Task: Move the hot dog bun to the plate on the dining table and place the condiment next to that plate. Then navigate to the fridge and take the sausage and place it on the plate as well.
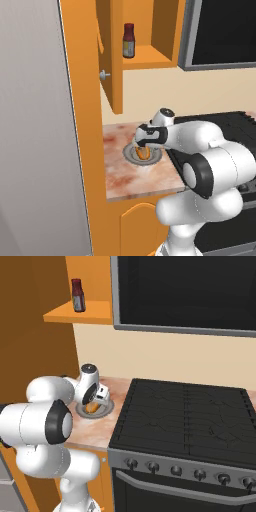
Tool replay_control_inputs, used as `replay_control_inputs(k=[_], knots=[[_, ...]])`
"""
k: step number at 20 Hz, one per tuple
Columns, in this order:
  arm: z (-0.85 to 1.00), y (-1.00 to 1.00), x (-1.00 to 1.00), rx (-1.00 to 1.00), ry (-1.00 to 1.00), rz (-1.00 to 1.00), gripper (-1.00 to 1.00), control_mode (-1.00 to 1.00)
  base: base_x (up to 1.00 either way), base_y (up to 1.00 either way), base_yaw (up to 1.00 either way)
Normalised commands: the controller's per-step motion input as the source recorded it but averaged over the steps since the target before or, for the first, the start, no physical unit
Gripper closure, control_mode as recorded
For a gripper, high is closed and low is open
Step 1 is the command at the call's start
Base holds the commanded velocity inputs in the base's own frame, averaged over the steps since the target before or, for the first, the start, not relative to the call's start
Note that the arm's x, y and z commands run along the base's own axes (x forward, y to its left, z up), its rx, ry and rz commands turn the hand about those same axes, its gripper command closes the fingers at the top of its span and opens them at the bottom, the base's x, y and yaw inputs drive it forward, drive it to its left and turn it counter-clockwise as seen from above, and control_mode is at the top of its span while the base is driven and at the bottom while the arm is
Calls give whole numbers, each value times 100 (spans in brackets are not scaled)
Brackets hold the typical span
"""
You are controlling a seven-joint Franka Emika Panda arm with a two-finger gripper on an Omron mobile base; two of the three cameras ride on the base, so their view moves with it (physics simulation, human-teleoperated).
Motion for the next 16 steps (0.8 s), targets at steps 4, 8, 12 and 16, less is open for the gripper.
replay_control_inputs(k=[4, 8, 12, 16], knots=[[-24, 0, 16, 0, 0, -8, -100, -100, 0, 0, 0], [-21, 11, 16, 0, 0, -4, -100, -100, 0, 0, 0], [-20, 16, 8, 0, 0, 0, -100, -100, 0, 0, 0], [-23, 10, 11, 0, 0, -1, -100, -100, 0, 0, 0]])
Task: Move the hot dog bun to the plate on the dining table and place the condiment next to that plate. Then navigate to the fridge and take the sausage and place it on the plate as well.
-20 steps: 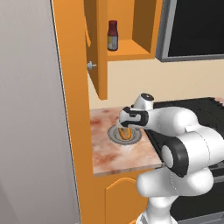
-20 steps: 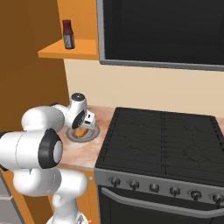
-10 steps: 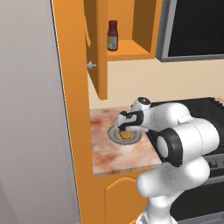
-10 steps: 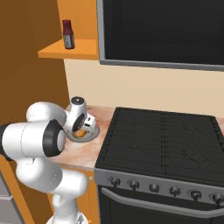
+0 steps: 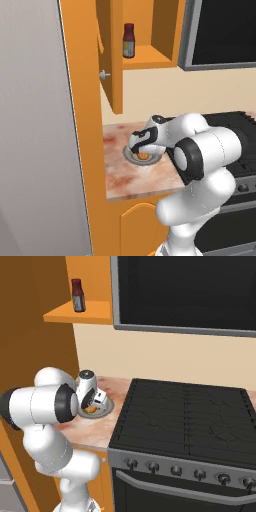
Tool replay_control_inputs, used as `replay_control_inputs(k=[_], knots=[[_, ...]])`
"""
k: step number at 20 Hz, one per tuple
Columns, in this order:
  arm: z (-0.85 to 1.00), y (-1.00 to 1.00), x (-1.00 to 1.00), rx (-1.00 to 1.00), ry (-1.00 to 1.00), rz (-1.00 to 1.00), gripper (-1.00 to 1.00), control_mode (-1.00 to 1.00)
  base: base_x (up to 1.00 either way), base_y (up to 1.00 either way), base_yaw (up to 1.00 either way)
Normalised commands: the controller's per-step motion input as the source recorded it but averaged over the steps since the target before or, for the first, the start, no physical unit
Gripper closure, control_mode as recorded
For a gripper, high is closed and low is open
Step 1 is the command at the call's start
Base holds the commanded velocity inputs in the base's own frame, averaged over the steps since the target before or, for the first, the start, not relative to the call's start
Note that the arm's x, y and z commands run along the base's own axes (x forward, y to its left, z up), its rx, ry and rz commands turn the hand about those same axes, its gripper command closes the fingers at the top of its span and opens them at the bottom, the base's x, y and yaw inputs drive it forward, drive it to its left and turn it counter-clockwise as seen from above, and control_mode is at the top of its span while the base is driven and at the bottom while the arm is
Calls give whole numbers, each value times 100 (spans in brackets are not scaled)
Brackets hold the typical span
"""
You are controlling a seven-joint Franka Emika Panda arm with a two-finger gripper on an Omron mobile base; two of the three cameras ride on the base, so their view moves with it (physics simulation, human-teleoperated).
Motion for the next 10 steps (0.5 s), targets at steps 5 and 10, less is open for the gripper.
replay_control_inputs(k=[5, 10], knots=[[-20, 0, 19, 0, 0, -3, -100, -100, 0, 0, 0], [-29, 0, 22, 0, 0, -3, 100, -100, 0, 0, 0]])
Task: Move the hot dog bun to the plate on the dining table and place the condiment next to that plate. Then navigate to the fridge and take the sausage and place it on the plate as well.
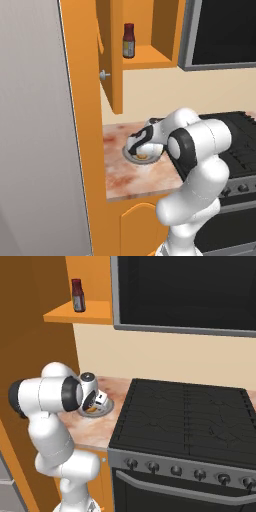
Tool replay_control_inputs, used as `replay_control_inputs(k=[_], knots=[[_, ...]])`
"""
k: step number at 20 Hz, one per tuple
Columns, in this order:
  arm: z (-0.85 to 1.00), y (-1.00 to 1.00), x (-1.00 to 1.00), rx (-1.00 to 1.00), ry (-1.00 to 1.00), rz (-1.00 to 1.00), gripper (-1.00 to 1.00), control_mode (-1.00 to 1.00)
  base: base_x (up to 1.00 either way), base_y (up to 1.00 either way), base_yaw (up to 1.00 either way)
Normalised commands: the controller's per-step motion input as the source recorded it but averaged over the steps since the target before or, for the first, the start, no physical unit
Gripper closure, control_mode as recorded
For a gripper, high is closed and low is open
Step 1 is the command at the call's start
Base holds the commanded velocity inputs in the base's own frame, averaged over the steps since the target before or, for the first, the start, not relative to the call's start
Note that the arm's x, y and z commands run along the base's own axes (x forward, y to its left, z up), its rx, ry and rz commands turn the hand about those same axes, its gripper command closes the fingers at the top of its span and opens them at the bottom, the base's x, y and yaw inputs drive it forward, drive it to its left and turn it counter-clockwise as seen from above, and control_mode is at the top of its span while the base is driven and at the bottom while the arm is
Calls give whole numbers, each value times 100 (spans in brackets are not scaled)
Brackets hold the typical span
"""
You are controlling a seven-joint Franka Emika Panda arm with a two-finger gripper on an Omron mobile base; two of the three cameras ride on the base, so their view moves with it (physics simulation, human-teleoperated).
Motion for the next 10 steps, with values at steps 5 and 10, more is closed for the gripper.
replay_control_inputs(k=[5, 10], knots=[[10, 0, -20, 0, -8, -1, 100, -100, 0, 0, 0], [95, -8, -82, 0, -17, 0, 100, -100, 0, 0, 0]])
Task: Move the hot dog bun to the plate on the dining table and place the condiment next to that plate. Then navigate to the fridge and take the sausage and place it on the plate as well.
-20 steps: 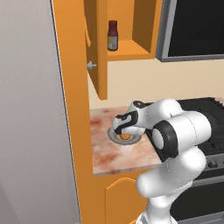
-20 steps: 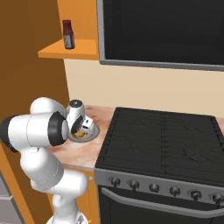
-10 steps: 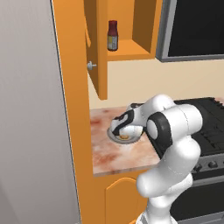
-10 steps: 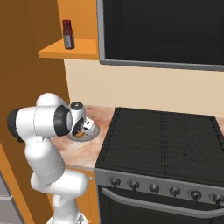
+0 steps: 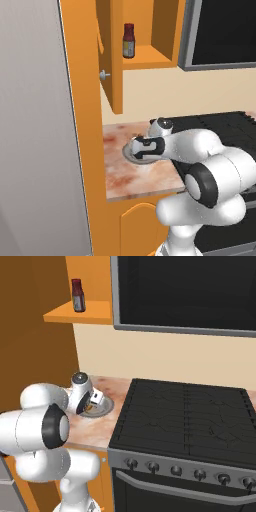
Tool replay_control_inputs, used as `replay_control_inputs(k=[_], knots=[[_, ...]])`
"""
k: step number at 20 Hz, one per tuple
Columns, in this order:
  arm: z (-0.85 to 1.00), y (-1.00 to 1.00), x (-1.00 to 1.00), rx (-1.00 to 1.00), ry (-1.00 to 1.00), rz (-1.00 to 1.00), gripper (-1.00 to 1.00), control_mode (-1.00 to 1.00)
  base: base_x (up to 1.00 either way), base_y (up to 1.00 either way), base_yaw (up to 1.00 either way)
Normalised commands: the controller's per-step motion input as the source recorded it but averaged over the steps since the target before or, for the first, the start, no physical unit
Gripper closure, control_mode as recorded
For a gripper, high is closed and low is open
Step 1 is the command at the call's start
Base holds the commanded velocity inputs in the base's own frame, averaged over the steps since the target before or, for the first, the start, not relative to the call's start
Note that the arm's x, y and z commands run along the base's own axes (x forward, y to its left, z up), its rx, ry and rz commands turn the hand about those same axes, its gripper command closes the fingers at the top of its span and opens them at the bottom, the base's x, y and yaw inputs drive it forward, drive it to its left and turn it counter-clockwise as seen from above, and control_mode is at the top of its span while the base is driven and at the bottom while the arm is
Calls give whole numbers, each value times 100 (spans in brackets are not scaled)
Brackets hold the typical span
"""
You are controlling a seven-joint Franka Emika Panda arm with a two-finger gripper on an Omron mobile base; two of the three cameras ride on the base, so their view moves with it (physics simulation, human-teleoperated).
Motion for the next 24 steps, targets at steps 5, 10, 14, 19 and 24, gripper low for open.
replay_control_inputs(k=[5, 10, 14, 19, 24], knots=[[100, -19, -79, 0, -2, 0, 100, -100, 0, 0, 0], [100, -13, -79, 0, 8, 0, 100, -100, 0, 0, 0], [100, -23, -99, 0, 19, 0, 100, -100, 0, 0, 0], [85, -19, -74, 0, 24, 0, 100, -100, 0, 0, 0], [87, -4, -20, 0, 18, 0, 100, -100, 0, 0, 0]])
